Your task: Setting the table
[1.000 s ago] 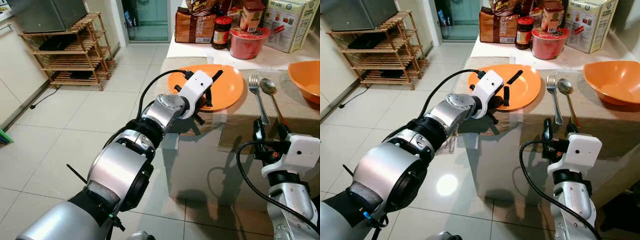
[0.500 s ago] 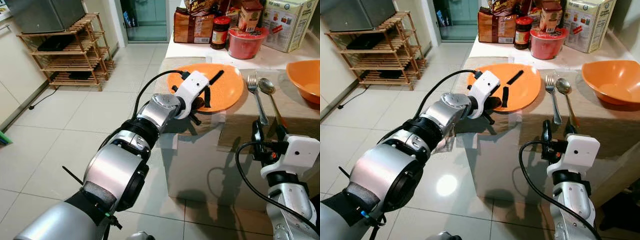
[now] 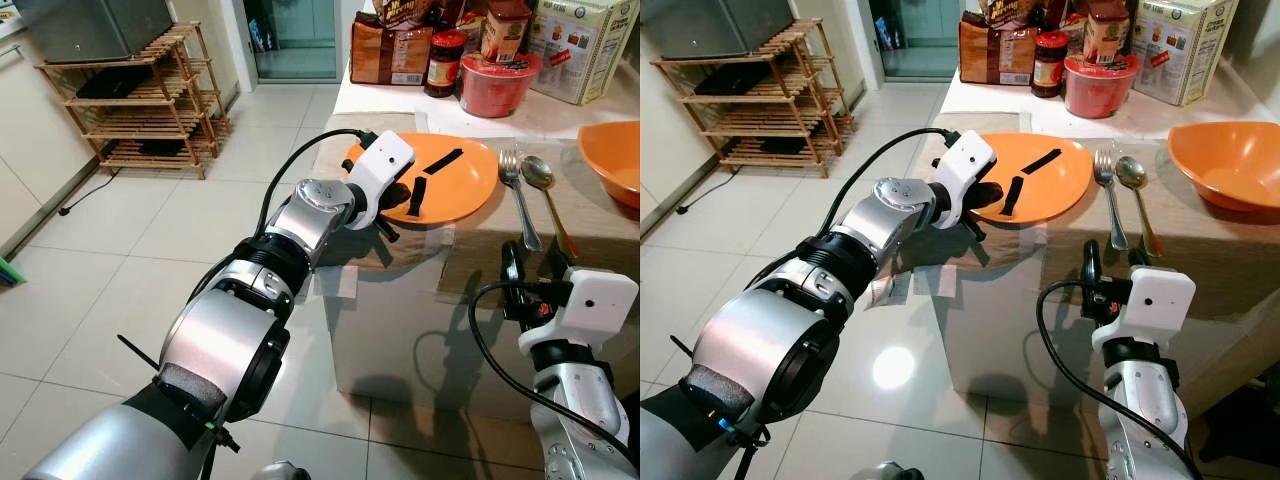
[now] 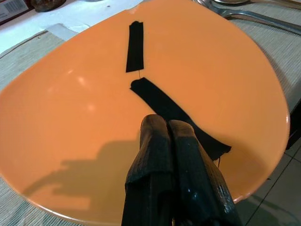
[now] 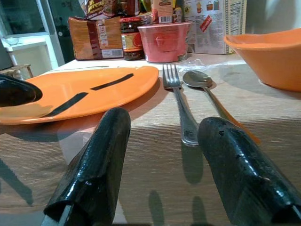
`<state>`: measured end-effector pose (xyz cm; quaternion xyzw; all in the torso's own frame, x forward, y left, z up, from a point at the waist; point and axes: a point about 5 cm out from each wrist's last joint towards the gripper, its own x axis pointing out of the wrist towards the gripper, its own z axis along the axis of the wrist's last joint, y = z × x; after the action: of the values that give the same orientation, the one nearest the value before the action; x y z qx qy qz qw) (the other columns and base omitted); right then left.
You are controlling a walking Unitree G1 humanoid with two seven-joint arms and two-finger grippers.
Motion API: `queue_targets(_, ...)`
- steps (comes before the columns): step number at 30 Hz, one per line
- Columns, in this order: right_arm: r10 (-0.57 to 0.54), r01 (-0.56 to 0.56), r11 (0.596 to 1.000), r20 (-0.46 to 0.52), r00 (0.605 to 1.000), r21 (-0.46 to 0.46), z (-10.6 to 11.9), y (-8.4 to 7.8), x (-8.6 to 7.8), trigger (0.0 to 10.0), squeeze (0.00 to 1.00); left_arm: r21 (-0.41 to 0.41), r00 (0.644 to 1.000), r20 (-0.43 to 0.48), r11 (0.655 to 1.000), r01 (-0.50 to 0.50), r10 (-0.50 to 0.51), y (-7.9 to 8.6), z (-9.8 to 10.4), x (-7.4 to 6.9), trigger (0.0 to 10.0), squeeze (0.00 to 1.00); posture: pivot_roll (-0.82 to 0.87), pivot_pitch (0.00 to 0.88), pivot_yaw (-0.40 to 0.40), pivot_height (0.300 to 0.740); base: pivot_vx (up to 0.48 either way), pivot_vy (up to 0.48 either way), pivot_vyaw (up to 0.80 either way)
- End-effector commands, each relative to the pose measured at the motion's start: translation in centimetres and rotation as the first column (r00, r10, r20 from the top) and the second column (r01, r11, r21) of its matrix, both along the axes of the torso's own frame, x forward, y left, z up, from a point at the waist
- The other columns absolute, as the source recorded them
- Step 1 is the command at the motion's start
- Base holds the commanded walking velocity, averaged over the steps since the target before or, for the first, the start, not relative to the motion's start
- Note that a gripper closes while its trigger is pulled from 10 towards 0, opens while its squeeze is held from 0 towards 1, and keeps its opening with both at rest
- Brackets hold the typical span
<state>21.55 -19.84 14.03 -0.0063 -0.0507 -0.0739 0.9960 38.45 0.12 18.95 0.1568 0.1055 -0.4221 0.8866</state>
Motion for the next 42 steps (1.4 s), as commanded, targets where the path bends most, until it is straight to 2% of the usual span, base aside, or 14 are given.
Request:
queue_targets(1, 0.019, -0.018, 1.0, 0.0, 1.0, 0.007, 0.0, 0.4, 0.2, 10.0, 0.0, 0.002, 1.0, 0.018, 1.0, -0.006, 0.005, -0.1, 0.6, 0.2, 10.0, 0.0, -0.09, 0.0, 0.112, 0.735, 0.0, 0.0, 0.0)
queue_targets(6, 0.015, -0.015, 1.0, 0.002, 1.0, 0.009, 0.0, 0.5, 0.2, 10.0, 0.0, 0.032, 0.999, 0.048, 0.999, 0.004, -0.006, -0.9, 1.4, 0.2, 10.0, 0.0, -0.1, 0.0, 0.12, 0.735, 0.0, 0.0, 0.0)
queue_targets(9, 0.01, -0.01, 1.0, 0.004, 1.0, 0.012, 0.0, 0.6, 0.1, 10.0, 0.0, 0.037, 0.999, 0.033, 0.999, -0.005, 0.004, -1.4, 1.2, 0.0, 10.0, 0.0, -0.11, 0.0, 0.124, 0.735, 0.0, 0.0, 0.0)
queue_targets(15, 0.017, -0.017, 1.0, 0.008, 1.0, 0.004, 0.1, 0.9, -0.1, 10.0, 0.0, 0.07, 0.998, 0.031, 0.996, -0.051, 0.049, -1.1, 0.0, 0.0, 10.0, 0.0, -0.12, 0.0, 0.13, 0.735, 0.0, 0.0, 0.0)
queue_targets(23, 0.033, -0.033, 0.999, -0.022, 0.999, -0.006, -0.2, 1.1, -1.7, 10.0, 0.0, 0.144, 0.996, 0.035, 0.986, -0.086, 0.082, -1.1, -0.8, -0.1, 10.0, 0.0, -0.14, 0.0, 0.143, 0.735, 0.0, 0.0, 0.0)
queue_targets(28, 0.027, -0.027, 1.0, -0.025, 0.999, 0.004, -0.3, 1.2, -1.8, 10.0, 0.0, 0.165, 0.998, 0.015, 0.984, -0.064, 0.063, -0.9, -1.2, -0.2, 10.0, 0.0, -0.14, 0.0, 0.145, 0.735, 0.0, 0.0, 0.0)
queue_targets(32, 0.031, -0.031, 1.0, -0.03, 0.999, 0.006, -0.4, 1.3, -1.7, 10.0, 0.0, 0.194, 0.999, -0.03, 0.981, -0.028, 0.034, -0.6, -2.2, -0.5, 10.0, 0.0, -0.13, 0.0, 0.14, 0.735, 0.0, 0.0, 0.0)
queue_targets(42, 0.042, -0.041, 0.999, -0.031, 0.999, 0.008, -0.5, 1.3, -1.1, 10.0, 0.0, 0.209, 0.995, -0.094, 0.976, 0.054, -0.035, 0.3, -3.3, -0.9, 10.0, 0.0, -0.1, 0.0, 0.126, 0.735, 0.0, 0.0, 0.0)
